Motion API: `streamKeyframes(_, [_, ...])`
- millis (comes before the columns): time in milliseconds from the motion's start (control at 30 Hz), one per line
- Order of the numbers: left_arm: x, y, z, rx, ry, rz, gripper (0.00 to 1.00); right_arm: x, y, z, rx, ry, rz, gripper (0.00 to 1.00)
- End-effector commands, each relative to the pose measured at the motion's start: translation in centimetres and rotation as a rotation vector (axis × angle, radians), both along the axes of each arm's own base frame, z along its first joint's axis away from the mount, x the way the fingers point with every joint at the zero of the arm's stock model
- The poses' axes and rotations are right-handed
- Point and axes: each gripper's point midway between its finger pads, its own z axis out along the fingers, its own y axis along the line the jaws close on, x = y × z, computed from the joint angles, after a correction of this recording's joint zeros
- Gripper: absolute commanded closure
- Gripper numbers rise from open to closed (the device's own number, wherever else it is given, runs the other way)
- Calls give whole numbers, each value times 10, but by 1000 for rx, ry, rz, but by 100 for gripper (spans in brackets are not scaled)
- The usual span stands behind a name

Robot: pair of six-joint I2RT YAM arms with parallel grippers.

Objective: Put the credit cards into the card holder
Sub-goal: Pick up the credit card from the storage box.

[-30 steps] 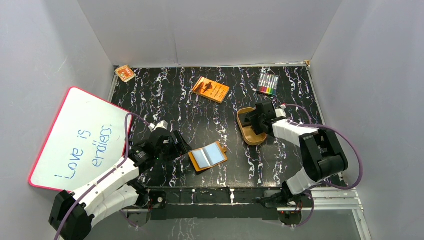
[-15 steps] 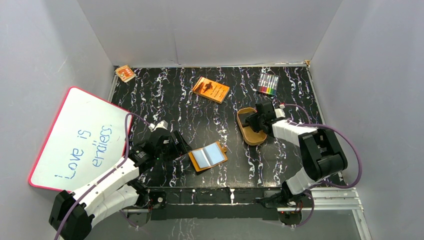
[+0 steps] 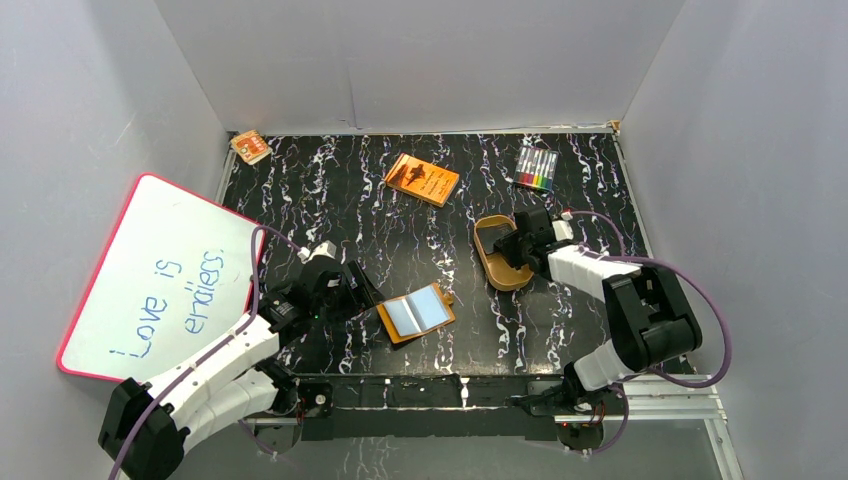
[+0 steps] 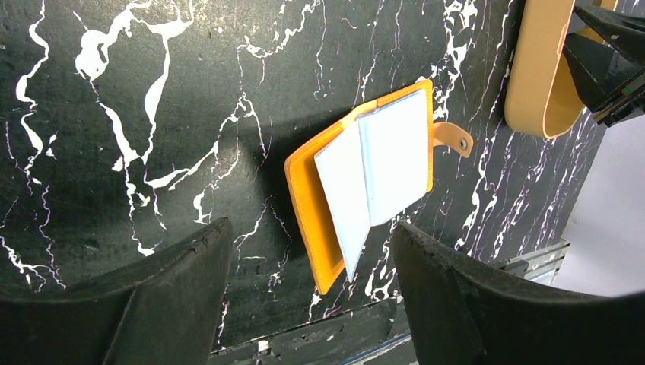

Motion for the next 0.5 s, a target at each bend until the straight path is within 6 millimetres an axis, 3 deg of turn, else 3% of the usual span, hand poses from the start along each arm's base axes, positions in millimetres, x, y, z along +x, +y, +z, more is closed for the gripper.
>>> streamKeyframes(0, [1,-1,3,-13,-8,5,27,-4,-4,4,-15,-13,8,65])
streamKeyframes(467, [0,-2,1,-22,-1,6,27,2,1,22,19,-79,27,81])
